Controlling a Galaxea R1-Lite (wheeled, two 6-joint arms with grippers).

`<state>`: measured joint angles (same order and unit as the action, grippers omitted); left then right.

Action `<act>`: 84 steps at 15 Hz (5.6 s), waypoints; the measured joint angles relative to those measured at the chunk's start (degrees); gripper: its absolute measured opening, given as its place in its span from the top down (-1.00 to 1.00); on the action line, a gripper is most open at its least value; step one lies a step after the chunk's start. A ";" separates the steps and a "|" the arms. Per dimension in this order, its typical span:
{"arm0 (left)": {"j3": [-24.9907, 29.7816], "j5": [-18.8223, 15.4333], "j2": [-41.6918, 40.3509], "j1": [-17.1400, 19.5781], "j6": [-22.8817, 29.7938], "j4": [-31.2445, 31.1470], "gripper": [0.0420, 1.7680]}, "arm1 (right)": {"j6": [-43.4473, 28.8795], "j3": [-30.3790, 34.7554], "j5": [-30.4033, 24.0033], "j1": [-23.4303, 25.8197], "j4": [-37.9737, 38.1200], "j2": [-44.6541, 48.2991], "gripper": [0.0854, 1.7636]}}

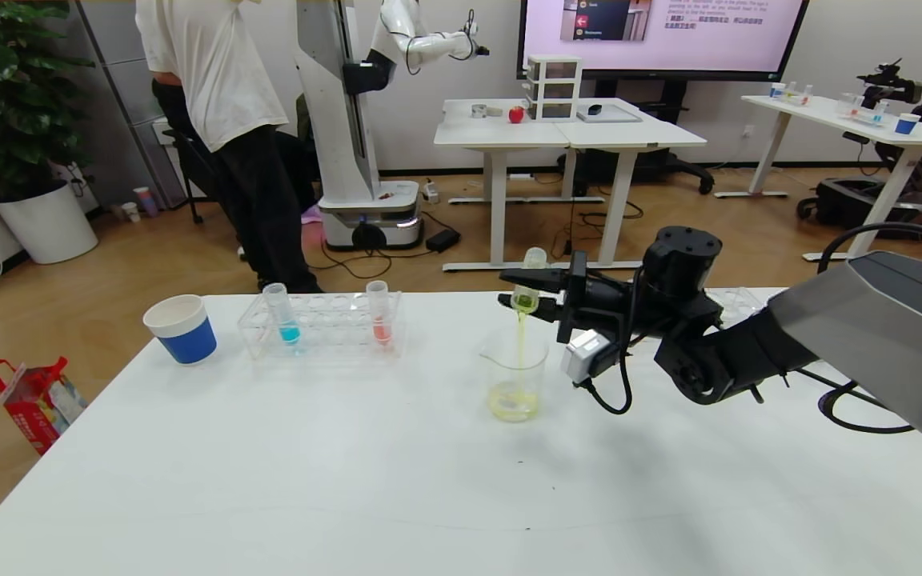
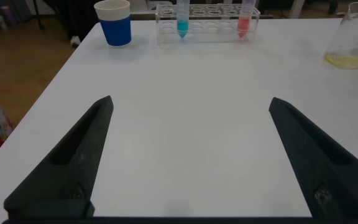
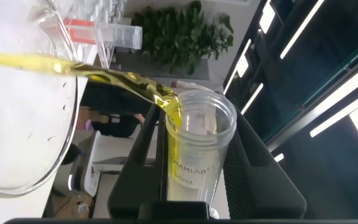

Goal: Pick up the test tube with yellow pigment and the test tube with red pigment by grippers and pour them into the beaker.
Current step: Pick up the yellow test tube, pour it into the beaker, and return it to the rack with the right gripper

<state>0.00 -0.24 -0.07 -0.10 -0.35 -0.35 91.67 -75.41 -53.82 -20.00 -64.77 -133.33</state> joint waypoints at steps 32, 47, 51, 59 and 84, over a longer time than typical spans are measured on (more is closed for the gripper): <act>0.00 0.00 0.00 0.00 0.00 0.02 -0.98 | -81.68 13.07 54.89 -0.63 -6.79 14.18 0.49; 0.00 0.00 0.00 0.00 0.02 0.02 -0.98 | -90.69 12.57 55.00 19.76 15.35 25.48 0.49; 0.00 -0.02 0.00 0.00 0.02 0.00 -0.98 | -89.77 10.62 54.59 29.62 17.12 23.16 0.49; 0.00 0.00 0.00 0.00 0.00 0.00 -0.98 | -87.96 8.13 54.83 38.80 15.35 14.99 0.49; 0.00 -0.02 0.00 0.00 0.02 0.00 -0.98 | -89.88 10.34 54.53 29.10 3.13 10.59 -0.97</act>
<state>0.00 -0.27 -0.07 -0.10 -0.33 -0.35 1.79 -65.07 0.71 9.09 -61.64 -122.73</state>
